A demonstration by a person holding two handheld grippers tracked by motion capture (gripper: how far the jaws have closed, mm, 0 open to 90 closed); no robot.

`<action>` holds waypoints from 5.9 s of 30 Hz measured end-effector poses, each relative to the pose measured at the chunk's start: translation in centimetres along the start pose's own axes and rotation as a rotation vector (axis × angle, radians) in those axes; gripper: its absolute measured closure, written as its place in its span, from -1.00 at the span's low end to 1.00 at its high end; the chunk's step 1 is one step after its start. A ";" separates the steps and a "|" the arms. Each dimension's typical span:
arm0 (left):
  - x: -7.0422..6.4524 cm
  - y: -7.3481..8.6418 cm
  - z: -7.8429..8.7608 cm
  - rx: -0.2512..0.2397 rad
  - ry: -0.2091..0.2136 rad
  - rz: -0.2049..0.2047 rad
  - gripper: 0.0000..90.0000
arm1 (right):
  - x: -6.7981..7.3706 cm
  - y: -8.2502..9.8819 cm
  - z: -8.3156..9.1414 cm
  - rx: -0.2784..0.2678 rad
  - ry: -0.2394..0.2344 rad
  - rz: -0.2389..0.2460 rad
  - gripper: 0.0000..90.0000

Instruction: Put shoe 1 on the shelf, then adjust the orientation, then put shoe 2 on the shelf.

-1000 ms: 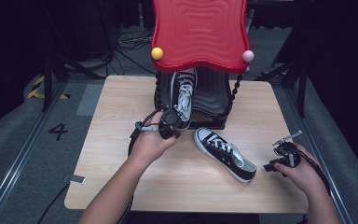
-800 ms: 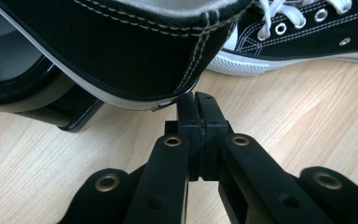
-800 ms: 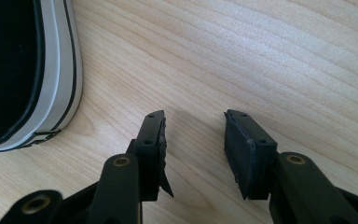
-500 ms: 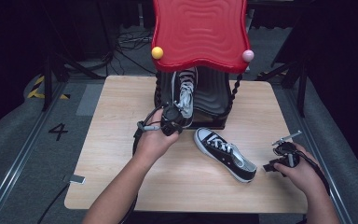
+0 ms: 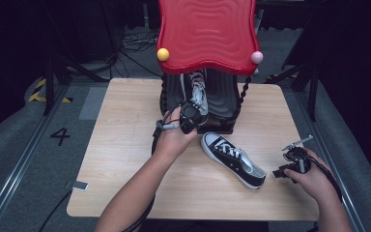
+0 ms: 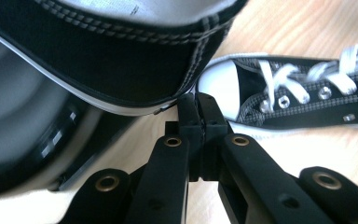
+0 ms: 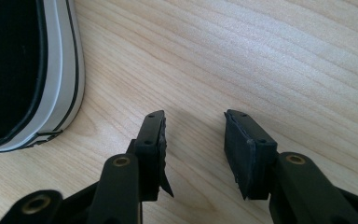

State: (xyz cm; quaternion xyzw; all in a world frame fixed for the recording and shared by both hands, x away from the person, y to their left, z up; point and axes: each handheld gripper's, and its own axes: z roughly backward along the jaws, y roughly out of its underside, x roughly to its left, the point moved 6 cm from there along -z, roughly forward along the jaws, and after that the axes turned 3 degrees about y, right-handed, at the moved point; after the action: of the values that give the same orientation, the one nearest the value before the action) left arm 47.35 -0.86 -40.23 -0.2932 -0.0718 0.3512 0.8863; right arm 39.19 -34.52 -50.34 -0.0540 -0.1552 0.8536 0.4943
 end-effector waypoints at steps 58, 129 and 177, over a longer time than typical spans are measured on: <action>0.8 4.7 5.4 0.108 0.104 0.060 0.40 | 3.3 -1.2 4.5 -0.091 -0.044 0.064 0.56; 3.5 17.2 7.3 0.233 0.101 0.285 0.17 | 15.5 -6.6 1.3 -0.066 -0.171 0.126 0.51; 4.6 18.5 7.1 0.232 0.101 0.349 0.12 | 15.8 -9.5 -1.8 -0.187 -0.072 0.049 0.95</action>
State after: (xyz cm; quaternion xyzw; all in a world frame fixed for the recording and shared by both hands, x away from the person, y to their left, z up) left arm 37.67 16.30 -45.33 -0.2147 0.0655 0.4899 0.8424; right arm 39.53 -16.13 -48.01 -0.0729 -0.2508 0.8486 0.4601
